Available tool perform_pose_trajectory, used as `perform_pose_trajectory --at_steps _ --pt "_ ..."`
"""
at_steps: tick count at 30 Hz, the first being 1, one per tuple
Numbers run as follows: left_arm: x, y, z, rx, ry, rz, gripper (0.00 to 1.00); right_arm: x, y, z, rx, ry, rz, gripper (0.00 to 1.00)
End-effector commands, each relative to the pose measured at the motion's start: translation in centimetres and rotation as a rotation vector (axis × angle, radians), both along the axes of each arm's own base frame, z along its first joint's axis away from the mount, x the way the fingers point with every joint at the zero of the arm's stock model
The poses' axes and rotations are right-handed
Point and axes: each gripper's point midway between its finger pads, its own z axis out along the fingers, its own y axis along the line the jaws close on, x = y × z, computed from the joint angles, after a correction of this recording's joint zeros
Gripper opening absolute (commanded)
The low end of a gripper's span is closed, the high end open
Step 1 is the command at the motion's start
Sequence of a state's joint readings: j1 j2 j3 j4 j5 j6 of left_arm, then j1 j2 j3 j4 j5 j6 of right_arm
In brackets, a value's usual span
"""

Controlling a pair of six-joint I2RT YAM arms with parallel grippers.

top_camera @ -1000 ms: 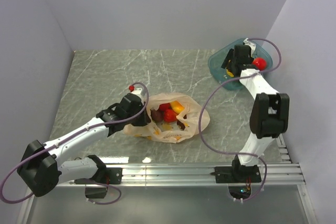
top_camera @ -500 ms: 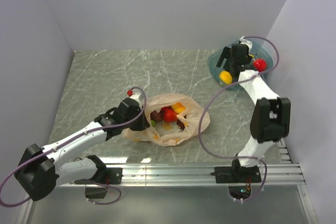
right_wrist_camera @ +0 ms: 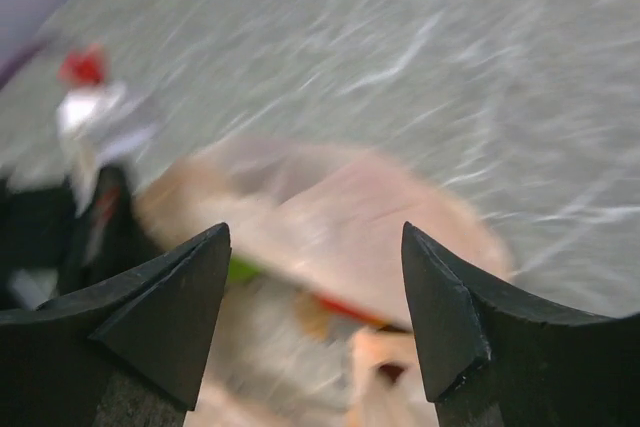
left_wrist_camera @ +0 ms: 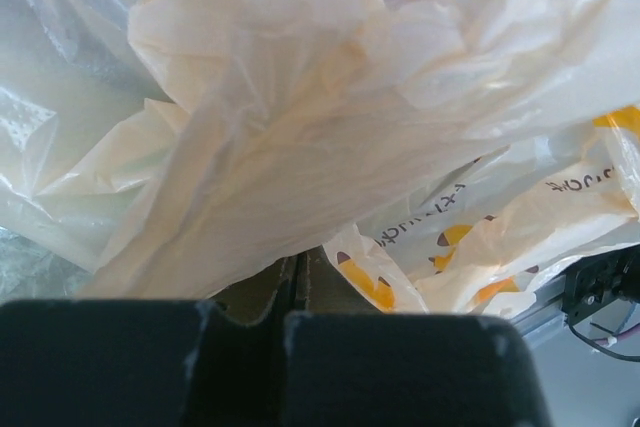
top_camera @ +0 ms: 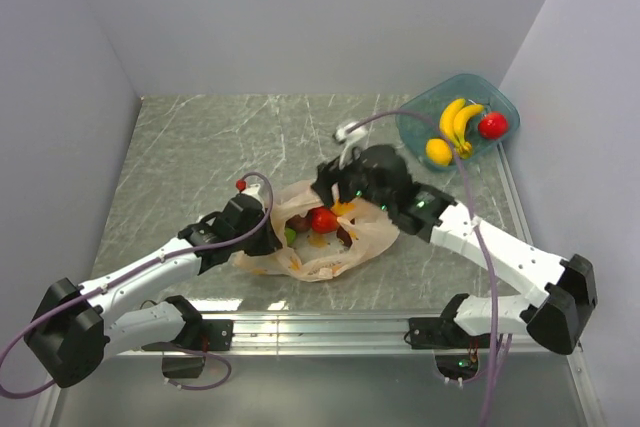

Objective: Untie the knot of the plastic bag and take out the fruit

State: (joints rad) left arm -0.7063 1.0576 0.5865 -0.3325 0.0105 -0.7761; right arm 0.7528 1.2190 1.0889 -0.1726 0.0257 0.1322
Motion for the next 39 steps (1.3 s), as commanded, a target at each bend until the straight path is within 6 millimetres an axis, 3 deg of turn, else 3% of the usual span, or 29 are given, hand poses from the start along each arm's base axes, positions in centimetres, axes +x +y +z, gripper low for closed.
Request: perform_pose_trajectory --at_steps 1,4,6,10,14,18,24,31,39 --pt "0.3 -0.3 0.2 -0.030 -0.012 0.025 0.00 -5.7 3.4 -5.8 -0.121 0.118 0.193 0.75" --pt "0.4 -0.3 0.1 -0.031 -0.005 0.032 0.01 -8.3 4.3 -10.4 -0.194 0.225 0.269 0.68" --pt "0.4 -0.3 0.2 -0.035 -0.006 0.034 0.01 -8.8 4.1 -13.0 -0.251 0.275 0.268 0.66" --pt "0.5 -0.4 0.5 -0.033 -0.008 0.030 0.01 -7.9 3.5 -15.9 -0.366 0.284 0.243 0.65" --pt "1.2 -0.2 1.1 -0.025 -0.035 0.053 0.01 -5.3 3.0 -18.8 -0.499 0.255 0.171 0.70" --pt "1.3 -0.4 1.2 -0.032 -0.031 0.052 0.01 -3.1 2.7 -19.6 -0.580 0.213 0.097 0.75" --pt "1.2 -0.2 0.9 -0.016 -0.027 0.052 0.00 -0.7 2.4 -18.7 -0.649 0.117 0.044 0.82" --pt "1.3 -0.4 0.6 -0.012 -0.022 0.043 0.00 0.0 3.5 -19.8 -0.645 0.091 0.087 0.83" --pt "1.3 -0.5 0.2 -0.004 -0.015 0.038 0.01 -0.3 4.4 -23.5 -0.654 0.167 0.164 0.78"
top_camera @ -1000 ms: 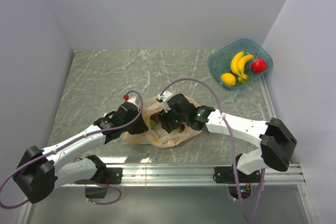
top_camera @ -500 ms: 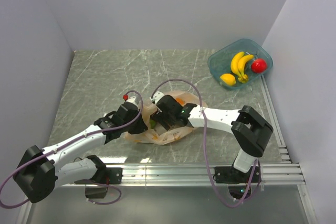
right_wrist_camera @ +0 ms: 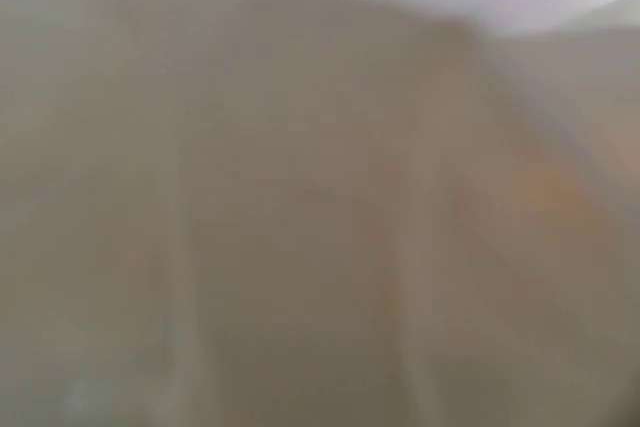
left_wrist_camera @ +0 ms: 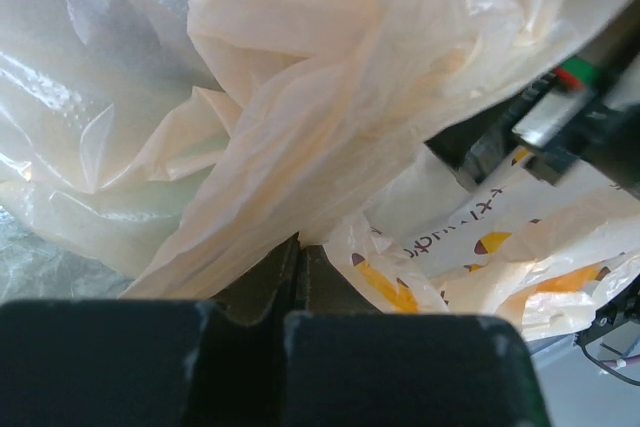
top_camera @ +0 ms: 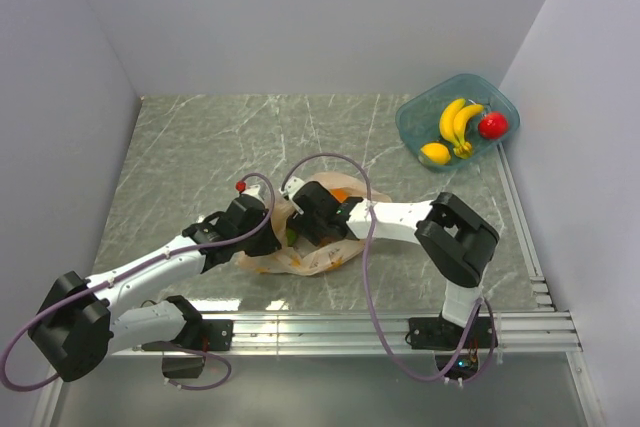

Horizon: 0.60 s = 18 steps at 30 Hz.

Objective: Untie the knot of the plastic bag and take out the fruit

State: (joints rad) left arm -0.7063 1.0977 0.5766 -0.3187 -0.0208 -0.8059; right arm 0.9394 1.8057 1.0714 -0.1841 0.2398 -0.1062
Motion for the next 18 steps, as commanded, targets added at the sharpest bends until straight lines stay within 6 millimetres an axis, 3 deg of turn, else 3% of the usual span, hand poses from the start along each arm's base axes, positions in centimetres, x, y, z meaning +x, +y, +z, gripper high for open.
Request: perform_pose_trajectory --at_steps 1,3,4,6,9,12,13,18 --pt "0.9 -0.7 1.3 -0.026 -0.039 -0.004 0.00 0.8 1.3 0.3 0.050 -0.006 0.016 0.73" --pt "0.9 -0.7 1.4 -0.029 -0.040 -0.003 0.01 0.7 1.4 0.4 0.065 -0.005 0.016 0.63" --pt "0.9 -0.7 1.2 -0.027 -0.038 0.000 0.00 0.5 1.4 0.9 0.075 -0.006 0.020 0.46" --pt "0.9 -0.6 1.2 -0.027 -0.042 0.002 0.01 -0.1 1.5 1.6 0.102 0.008 0.027 0.31" --pt "1.0 -0.6 1.3 -0.027 -0.045 0.006 0.01 -1.5 1.7 4.1 0.182 0.020 0.064 0.19" --pt "1.2 -0.5 1.4 -0.022 -0.051 0.011 0.00 -2.9 1.7 7.8 0.276 0.012 0.110 0.14" --pt "1.2 -0.5 1.6 -0.021 -0.055 0.012 0.01 -3.6 1.9 9.8 0.329 0.002 0.133 0.12" --pt "1.4 -0.4 1.6 -0.006 -0.060 0.016 0.01 -6.7 3.1 16.3 0.511 0.028 0.283 0.11"
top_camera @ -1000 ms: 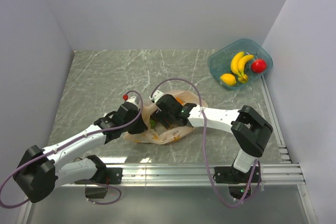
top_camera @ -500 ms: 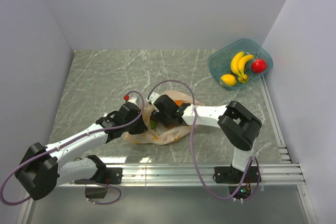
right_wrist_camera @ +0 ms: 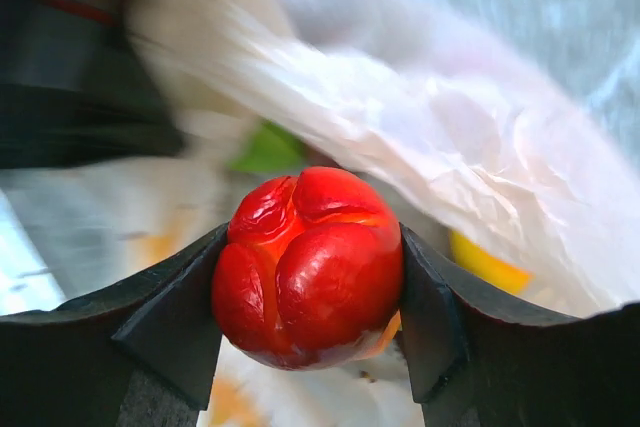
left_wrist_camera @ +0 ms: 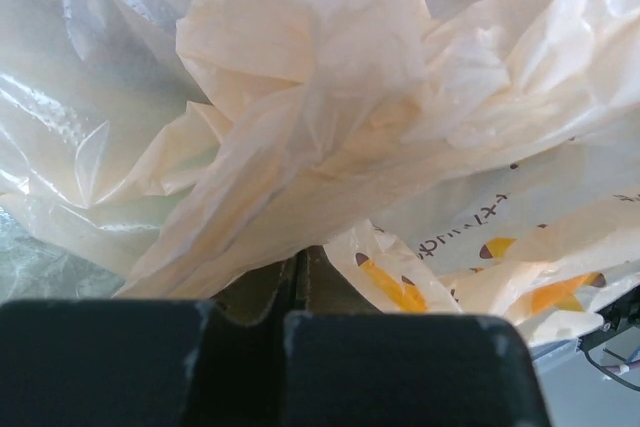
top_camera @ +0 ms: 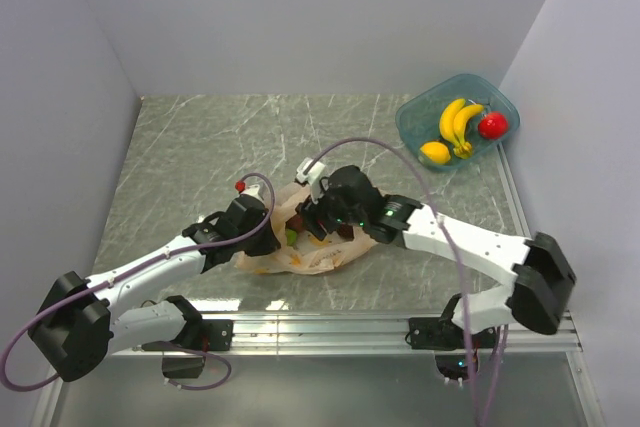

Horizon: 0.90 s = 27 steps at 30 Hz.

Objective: Untie the knot of the plastic bag and take out the fruit

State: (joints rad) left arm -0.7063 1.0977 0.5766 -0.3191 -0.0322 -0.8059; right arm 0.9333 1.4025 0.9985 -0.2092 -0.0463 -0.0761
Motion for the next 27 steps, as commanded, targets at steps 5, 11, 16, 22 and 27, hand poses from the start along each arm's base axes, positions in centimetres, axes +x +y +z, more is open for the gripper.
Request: perform_pose_trajectory --at_steps 5,11,16,22,27 --pt "1.3 -0.4 1.9 -0.019 -0.065 0.012 0.01 -2.5 1.2 11.9 0.331 -0.045 0.163 0.11" --pt "0.9 -0.2 1.9 -0.027 -0.069 0.011 0.01 7.4 -7.2 16.7 0.498 -0.207 -0.313 0.11" --pt "0.8 0.2 2.2 -0.031 -0.085 0.016 0.01 16.0 -18.0 16.3 0.459 -0.330 -0.800 0.12" --pt "0.6 0.1 2.3 -0.044 -0.089 0.009 0.01 22.1 -28.3 12.6 0.513 -0.355 -1.234 0.14" --pt "0.5 0.1 2.4 -0.053 -0.091 0.010 0.01 26.9 -32.1 9.0 0.508 -0.262 -1.353 0.19"
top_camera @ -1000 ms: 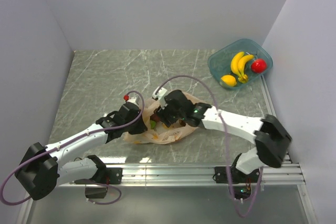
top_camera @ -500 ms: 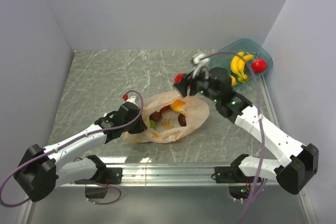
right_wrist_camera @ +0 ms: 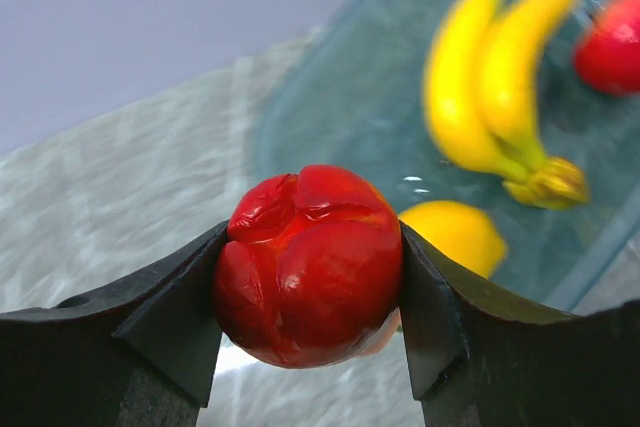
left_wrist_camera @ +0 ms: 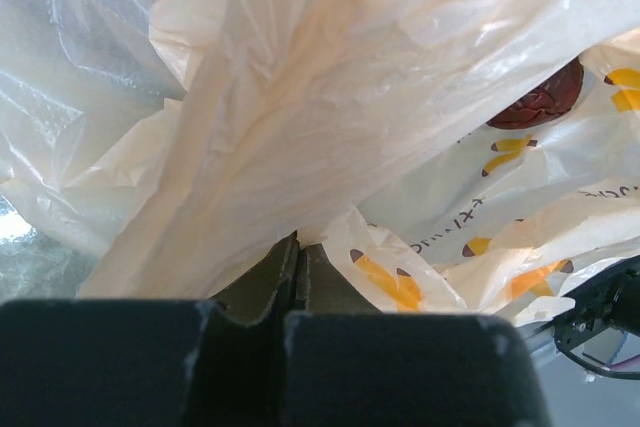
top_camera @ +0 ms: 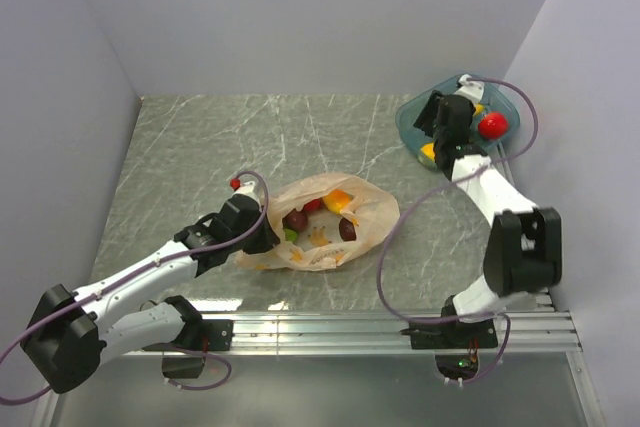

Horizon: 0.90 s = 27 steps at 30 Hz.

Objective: Untie the knot of the plastic bag and take out the fruit

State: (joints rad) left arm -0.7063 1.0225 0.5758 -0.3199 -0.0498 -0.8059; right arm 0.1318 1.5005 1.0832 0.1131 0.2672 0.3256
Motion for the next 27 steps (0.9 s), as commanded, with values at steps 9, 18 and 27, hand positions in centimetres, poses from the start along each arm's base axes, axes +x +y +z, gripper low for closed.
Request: perform_pose_trajectory --at_steps 9,18,27 --pt "0.0 -0.3 0.3 -0.033 -0.016 -0.001 0.00 6.9 -4.5 -0.2 0.076 -0.007 -0.176 0.96" --pt "0.0 -0.2 0.3 -0.033 -0.017 0.003 0.01 5.3 -2.8 2.2 0.089 -0.033 -0.093 0.97" --pt "0.1 0.0 0.4 -0.020 -0.027 0.007 0.01 -4.7 11.0 6.4 -0.003 -0.084 0.339 0.85"
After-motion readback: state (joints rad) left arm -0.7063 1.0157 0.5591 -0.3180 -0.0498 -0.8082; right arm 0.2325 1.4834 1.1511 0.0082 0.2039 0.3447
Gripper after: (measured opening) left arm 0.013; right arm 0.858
